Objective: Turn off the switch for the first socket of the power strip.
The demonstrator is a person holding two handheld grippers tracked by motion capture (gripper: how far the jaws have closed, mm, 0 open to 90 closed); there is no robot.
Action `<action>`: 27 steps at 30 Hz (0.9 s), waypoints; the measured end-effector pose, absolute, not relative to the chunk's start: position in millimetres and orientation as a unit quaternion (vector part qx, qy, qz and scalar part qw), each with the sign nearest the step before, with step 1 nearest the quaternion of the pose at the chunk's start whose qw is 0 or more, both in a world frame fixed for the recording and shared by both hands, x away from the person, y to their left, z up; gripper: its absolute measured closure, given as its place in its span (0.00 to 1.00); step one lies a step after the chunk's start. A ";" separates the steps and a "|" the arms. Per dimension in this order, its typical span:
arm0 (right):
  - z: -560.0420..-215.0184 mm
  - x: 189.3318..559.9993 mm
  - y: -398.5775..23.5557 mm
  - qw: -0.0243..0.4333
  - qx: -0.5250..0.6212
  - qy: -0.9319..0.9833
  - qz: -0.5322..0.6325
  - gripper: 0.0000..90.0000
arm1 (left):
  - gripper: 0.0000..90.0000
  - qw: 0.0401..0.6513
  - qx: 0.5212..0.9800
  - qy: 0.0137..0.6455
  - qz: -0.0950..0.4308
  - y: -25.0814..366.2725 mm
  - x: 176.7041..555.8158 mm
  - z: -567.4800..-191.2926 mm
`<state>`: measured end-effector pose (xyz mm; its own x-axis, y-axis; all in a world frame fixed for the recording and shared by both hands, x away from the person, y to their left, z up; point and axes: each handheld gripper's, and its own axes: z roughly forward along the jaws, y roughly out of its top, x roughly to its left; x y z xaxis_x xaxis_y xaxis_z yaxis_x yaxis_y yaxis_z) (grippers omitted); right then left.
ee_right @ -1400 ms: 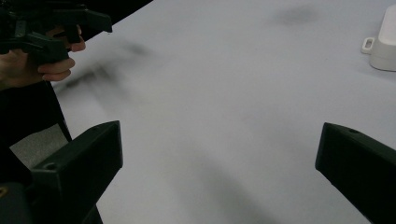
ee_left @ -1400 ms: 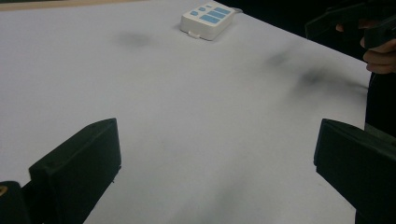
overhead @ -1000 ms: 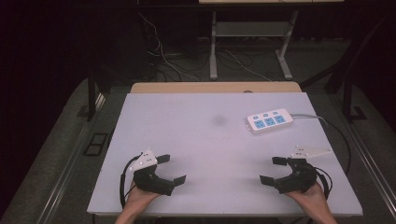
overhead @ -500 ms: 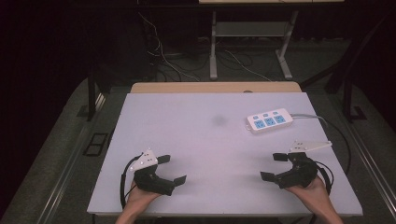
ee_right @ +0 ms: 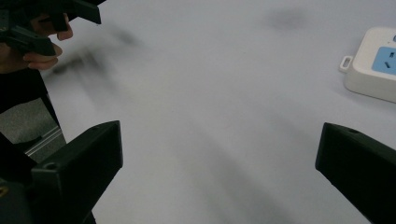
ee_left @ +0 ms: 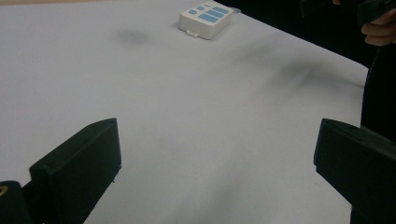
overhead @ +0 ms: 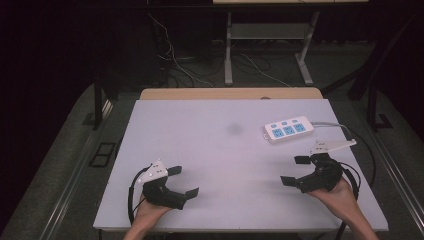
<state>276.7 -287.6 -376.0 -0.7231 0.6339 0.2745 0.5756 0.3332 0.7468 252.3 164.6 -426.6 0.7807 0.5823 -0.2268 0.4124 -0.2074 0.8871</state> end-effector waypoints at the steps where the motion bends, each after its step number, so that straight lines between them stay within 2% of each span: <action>1: -375.3 278.4 -288.2 0.034 0.371 0.816 0.443 0.01 | 0.00 0.541 0.773 0.322 0.077 164.5 252.4 -426.7; 27: -356.2 314.6 -298.9 0.045 0.364 0.831 0.418 0.00 | 0.00 0.540 0.774 0.322 0.072 164.3 253.2 -428.2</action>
<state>314.6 -298.9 -356.2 -0.7312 0.6421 0.2304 0.5675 0.3850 0.7278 253.2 164.3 -428.2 0.7823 0.5765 -0.2361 0.4211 -0.2100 0.8823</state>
